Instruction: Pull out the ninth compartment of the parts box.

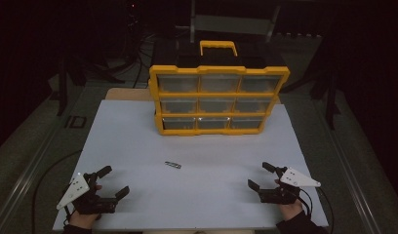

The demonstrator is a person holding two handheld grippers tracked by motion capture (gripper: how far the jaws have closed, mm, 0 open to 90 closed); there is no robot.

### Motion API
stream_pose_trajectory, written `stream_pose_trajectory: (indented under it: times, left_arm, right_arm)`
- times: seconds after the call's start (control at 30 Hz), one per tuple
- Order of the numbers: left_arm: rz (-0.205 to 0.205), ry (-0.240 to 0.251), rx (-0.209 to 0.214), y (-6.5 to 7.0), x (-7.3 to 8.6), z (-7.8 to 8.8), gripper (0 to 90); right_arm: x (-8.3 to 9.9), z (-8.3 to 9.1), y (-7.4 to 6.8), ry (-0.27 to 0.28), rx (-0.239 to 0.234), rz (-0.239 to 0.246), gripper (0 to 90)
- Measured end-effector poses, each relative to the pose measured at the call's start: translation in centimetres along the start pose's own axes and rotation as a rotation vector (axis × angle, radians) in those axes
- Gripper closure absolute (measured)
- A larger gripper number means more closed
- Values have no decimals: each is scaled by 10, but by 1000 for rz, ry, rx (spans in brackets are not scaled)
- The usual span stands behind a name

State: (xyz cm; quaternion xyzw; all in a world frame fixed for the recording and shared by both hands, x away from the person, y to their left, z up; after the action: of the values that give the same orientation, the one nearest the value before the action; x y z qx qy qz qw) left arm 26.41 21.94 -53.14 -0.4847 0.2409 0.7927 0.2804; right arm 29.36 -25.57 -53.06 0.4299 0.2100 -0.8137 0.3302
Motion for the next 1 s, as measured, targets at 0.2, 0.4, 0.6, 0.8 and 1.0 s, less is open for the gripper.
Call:
stream_pose_trajectory:
  times: [0.2, 0.4, 0.6, 0.8, 1.0]
  left_arm:
    - [-5, -39, -3, 3, 4, -1, 1]
    - [-13, -28, -11, 5, 1, 2, 1]
    - [-10, -15, -10, 4, 0, 3, 1]
    - [-10, -11, -12, 4, -1, 5, 1]
    - [-8, -10, -12, 4, -1, 4, 1]
  right_arm:
    - [3, 6, 8, 21, 1, -37, 110]
    - [2, 7, 0, -18, -43, -13, 103]
    - [0, 4, -10, -56, -41, 17, 103]
    - [-3, 7, -13, -65, -34, 44, 103]
    - [-12, 13, -14, -35, 2, 81, 102]
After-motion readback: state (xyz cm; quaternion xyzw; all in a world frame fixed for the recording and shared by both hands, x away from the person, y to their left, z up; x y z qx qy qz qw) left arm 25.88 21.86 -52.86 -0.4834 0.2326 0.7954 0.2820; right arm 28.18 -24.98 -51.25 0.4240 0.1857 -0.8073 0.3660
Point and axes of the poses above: each handheld gripper's, and its own axes: z roughly backward along the jaws, x roughly out of its underside, y roughly to its right, the point moved 7 cm from there along -z, roughly forward along the jaws, and after that the axes turned 15 degrees about -y, right-handed, at the moved point
